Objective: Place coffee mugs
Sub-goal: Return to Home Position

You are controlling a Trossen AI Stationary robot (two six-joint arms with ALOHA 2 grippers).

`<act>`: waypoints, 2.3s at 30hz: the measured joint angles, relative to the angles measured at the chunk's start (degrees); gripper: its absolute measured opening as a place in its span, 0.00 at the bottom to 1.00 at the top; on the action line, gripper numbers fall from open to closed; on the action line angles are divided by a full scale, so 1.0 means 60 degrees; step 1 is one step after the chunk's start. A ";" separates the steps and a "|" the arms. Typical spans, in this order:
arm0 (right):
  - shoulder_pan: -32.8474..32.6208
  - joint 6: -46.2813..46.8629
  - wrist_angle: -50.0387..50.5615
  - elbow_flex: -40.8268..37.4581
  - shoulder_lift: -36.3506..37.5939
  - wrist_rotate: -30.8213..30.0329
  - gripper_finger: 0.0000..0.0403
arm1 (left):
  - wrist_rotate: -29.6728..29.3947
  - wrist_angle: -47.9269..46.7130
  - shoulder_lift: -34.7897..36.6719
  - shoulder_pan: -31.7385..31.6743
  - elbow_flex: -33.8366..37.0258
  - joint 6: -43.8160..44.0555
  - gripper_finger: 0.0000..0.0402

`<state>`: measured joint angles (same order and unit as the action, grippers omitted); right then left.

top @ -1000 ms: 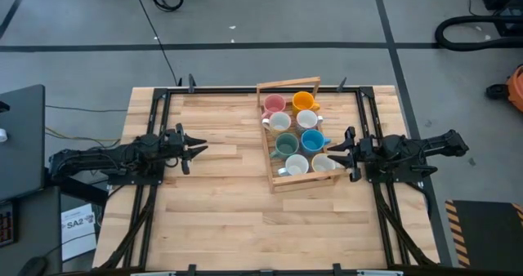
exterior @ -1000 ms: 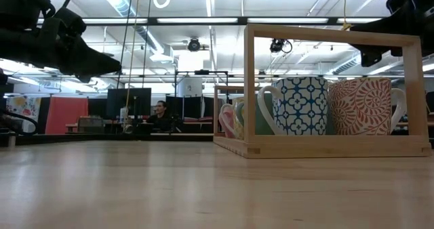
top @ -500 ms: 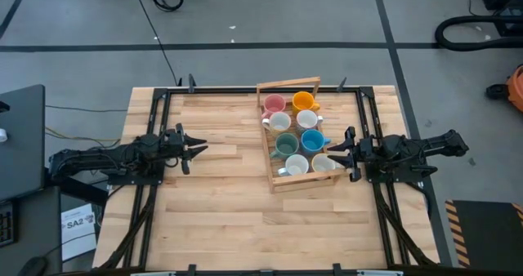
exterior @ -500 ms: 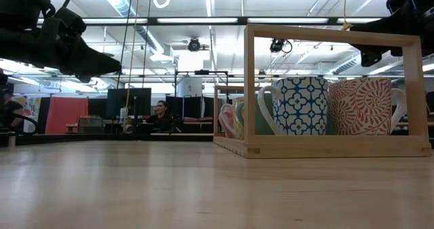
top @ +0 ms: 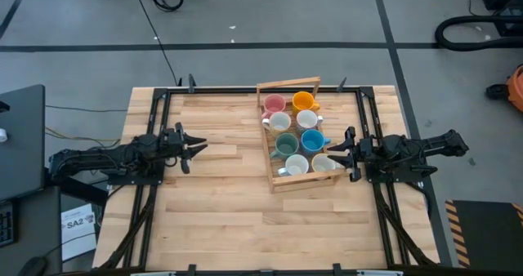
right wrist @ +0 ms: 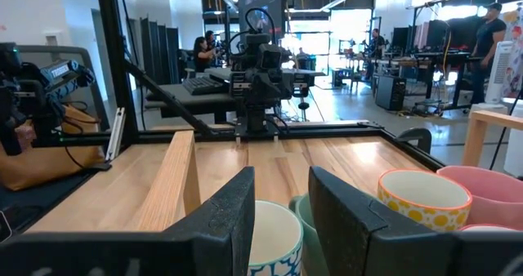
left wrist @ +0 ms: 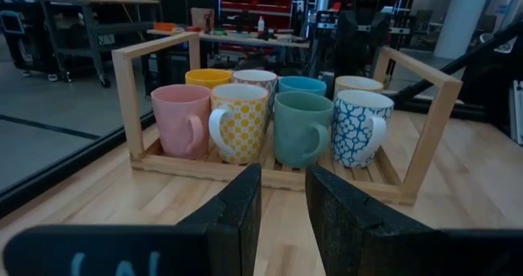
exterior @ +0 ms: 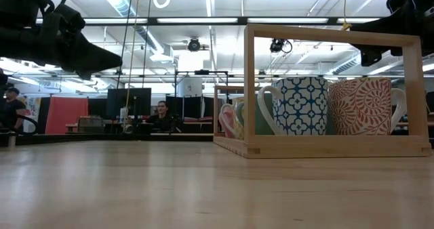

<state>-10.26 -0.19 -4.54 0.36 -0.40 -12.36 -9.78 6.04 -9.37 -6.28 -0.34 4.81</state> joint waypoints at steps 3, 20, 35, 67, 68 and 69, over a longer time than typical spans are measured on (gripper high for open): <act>0.0000 0.0000 -0.0007 0.0000 0.0000 0.0003 0.31 | 0.0007 0.0016 0.0001 0.0000 0.0000 0.0001 0.26; 0.0000 0.0004 -0.0015 0.0000 0.0000 0.0025 0.31 | 0.0036 0.0089 0.0022 0.0293 0.0000 0.0002 0.26; 0.0000 0.0004 -0.0015 0.0000 -0.0004 0.0025 0.30 | 0.0033 0.0220 0.1545 0.0874 -0.0004 0.0002 0.26; -0.0002 0.0008 -0.0015 0.0000 -0.0004 0.0015 0.30 | 0.0033 0.0304 0.1514 0.0874 -0.0004 0.0002 0.26; -0.0004 0.0008 -0.0015 0.0000 -0.0004 0.0015 0.30 | 0.0033 0.0303 0.1519 0.0874 -0.0004 0.0002 0.26; -0.0001 0.0008 -0.0015 0.0000 -0.0003 0.0015 0.30 | 0.0033 0.0306 0.1522 0.0874 -0.0004 0.0002 0.26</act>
<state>-10.27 -0.14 -4.62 0.36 -0.42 -12.27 -9.58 7.87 -0.23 -1.04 -0.36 4.82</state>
